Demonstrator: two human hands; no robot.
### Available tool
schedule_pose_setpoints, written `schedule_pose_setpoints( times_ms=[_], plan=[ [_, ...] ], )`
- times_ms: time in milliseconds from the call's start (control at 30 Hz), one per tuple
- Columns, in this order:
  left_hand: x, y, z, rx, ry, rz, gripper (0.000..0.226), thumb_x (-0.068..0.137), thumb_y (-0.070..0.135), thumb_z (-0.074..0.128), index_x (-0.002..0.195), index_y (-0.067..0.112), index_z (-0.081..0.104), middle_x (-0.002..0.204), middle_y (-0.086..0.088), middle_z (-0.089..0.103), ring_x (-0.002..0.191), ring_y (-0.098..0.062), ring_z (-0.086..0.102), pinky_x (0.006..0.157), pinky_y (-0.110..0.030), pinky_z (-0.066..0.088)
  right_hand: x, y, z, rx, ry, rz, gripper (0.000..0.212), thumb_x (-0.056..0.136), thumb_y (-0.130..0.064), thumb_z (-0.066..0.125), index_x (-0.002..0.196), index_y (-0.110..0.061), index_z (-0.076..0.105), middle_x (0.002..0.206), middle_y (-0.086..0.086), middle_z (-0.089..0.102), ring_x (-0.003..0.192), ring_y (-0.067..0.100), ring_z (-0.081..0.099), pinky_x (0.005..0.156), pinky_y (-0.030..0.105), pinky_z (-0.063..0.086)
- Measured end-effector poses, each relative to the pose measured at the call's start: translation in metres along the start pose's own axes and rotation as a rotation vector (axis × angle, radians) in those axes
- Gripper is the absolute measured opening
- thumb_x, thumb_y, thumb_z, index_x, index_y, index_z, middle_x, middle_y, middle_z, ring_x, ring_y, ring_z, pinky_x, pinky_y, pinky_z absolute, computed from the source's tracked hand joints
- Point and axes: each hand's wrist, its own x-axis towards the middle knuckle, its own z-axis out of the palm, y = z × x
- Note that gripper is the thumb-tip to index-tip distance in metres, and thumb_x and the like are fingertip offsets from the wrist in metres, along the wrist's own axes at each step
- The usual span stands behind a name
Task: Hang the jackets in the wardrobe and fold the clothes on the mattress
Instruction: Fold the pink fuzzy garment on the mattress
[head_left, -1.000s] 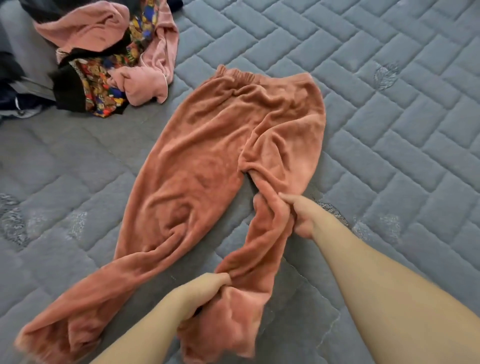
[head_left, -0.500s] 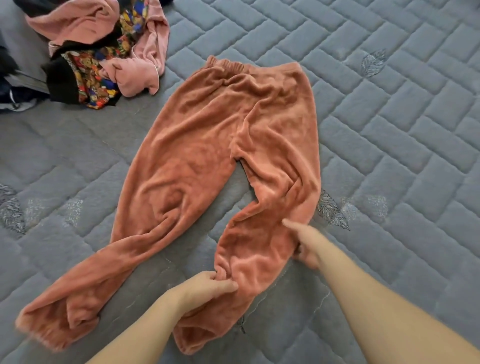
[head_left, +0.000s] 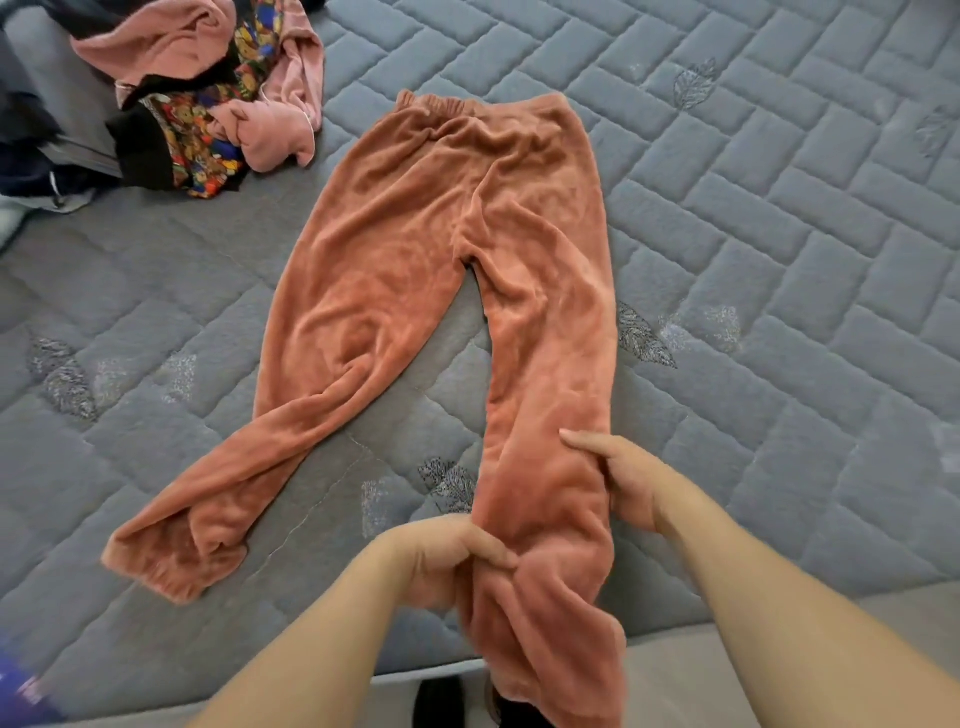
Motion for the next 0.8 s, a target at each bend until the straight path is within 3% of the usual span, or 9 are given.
schedule_pose_setpoints(
  times_ms=[100, 233, 300, 367, 433, 533, 600, 667, 800],
  plan=[
    [-0.010, -0.016, -0.023, 0.375, 0.448, 0.055, 0.032, 0.079, 0.006, 0.067, 0.110, 0.015, 0.062, 0.093, -0.007, 0.070, 0.080, -0.022, 0.068, 0.068, -0.031, 0.054, -0.015, 0.024, -0.004, -0.352, 0.065, 0.229, 0.031, 0.088, -0.021, 0.066, 0.114, -0.003, 0.064, 0.101, 0.016, 0.072, 0.082, 0.030, 0.068, 0.077, 0.040, 0.057],
    [-0.045, -0.042, -0.116, 0.724, 1.346, 0.173, 0.064, 0.075, 0.028, 0.071, 0.133, 0.015, 0.047, 0.137, -0.017, 0.044, 0.128, -0.037, 0.041, 0.104, -0.049, 0.040, -0.009, 0.059, -0.001, -0.501, 0.569, 0.173, 0.039, 0.087, -0.012, 0.059, 0.124, -0.002, 0.052, 0.106, 0.019, 0.063, 0.094, 0.033, 0.063, 0.079, 0.041, 0.054],
    [-0.062, -0.055, -0.162, 0.792, 1.507, 0.059, 0.084, 0.072, 0.039, 0.073, 0.145, 0.021, 0.034, 0.157, -0.014, 0.021, 0.145, -0.036, 0.015, 0.113, -0.062, 0.019, -0.001, 0.074, 0.008, -0.524, 0.697, 0.125, 0.051, 0.082, -0.013, 0.065, 0.128, 0.001, 0.047, 0.114, 0.021, 0.062, 0.105, 0.036, 0.062, 0.092, 0.044, 0.052],
    [-0.074, -0.067, -0.195, 0.794, 1.491, -0.110, 0.079, 0.076, 0.044, 0.068, 0.145, 0.026, 0.034, 0.162, -0.010, 0.013, 0.150, -0.034, 0.001, 0.112, -0.069, 0.001, -0.002, 0.087, 0.028, -0.458, 0.657, 0.163, 0.046, 0.080, -0.013, 0.075, 0.119, 0.004, 0.057, 0.097, 0.017, 0.066, 0.090, 0.031, 0.065, 0.085, 0.039, 0.052],
    [-0.080, -0.071, -0.211, 1.000, 1.477, -0.175, 0.051, 0.081, 0.040, 0.061, 0.128, 0.021, 0.052, 0.146, -0.015, 0.044, 0.141, -0.037, 0.027, 0.112, -0.071, 0.003, -0.005, 0.101, 0.049, -0.466, 0.561, 0.286, 0.020, 0.082, -0.009, 0.072, 0.096, 0.003, 0.063, 0.075, 0.011, 0.060, 0.067, 0.026, 0.057, 0.065, 0.033, 0.045],
    [-0.080, -0.077, -0.183, 1.464, 1.516, 0.082, 0.026, 0.074, 0.024, 0.072, 0.092, 0.012, 0.059, 0.089, -0.017, 0.067, 0.088, -0.037, 0.063, 0.090, -0.052, 0.044, -0.023, 0.105, 0.071, -0.538, 0.217, 0.492, 0.016, 0.090, -0.004, 0.052, 0.075, 0.000, 0.056, 0.066, 0.010, 0.061, 0.057, 0.025, 0.057, 0.052, 0.030, 0.045],
    [-0.072, -0.092, -0.140, 1.583, 1.497, 0.324, 0.023, 0.074, 0.012, 0.070, 0.093, 0.011, 0.057, 0.082, -0.015, 0.061, 0.075, -0.034, 0.061, 0.068, -0.041, 0.045, -0.027, 0.104, 0.073, -0.635, -0.072, 0.523, 0.020, 0.092, -0.003, 0.046, 0.074, -0.003, 0.054, 0.079, 0.013, 0.065, 0.070, 0.022, 0.064, 0.070, 0.028, 0.055],
    [-0.063, -0.112, -0.088, 1.660, 1.243, 0.308, 0.036, 0.081, 0.012, 0.061, 0.115, 0.014, 0.051, 0.096, -0.011, 0.059, 0.083, -0.031, 0.061, 0.065, -0.037, 0.041, -0.025, 0.104, 0.069, -0.794, 0.200, 0.498, 0.006, 0.090, -0.008, 0.056, 0.086, -0.005, 0.052, 0.109, 0.017, 0.059, 0.099, 0.025, 0.060, 0.089, 0.032, 0.049],
    [-0.053, -0.135, -0.036, 1.427, 0.762, 0.045, 0.037, 0.088, 0.026, 0.050, 0.124, 0.019, 0.048, 0.119, -0.005, 0.064, 0.106, -0.031, 0.065, 0.074, -0.036, 0.049, -0.026, 0.093, 0.071, -1.099, 0.738, 0.234, 0.069, 0.081, -0.020, 0.061, 0.138, -0.013, 0.023, 0.139, 0.017, 0.038, 0.125, 0.036, 0.047, 0.102, 0.045, 0.043]
  ],
)
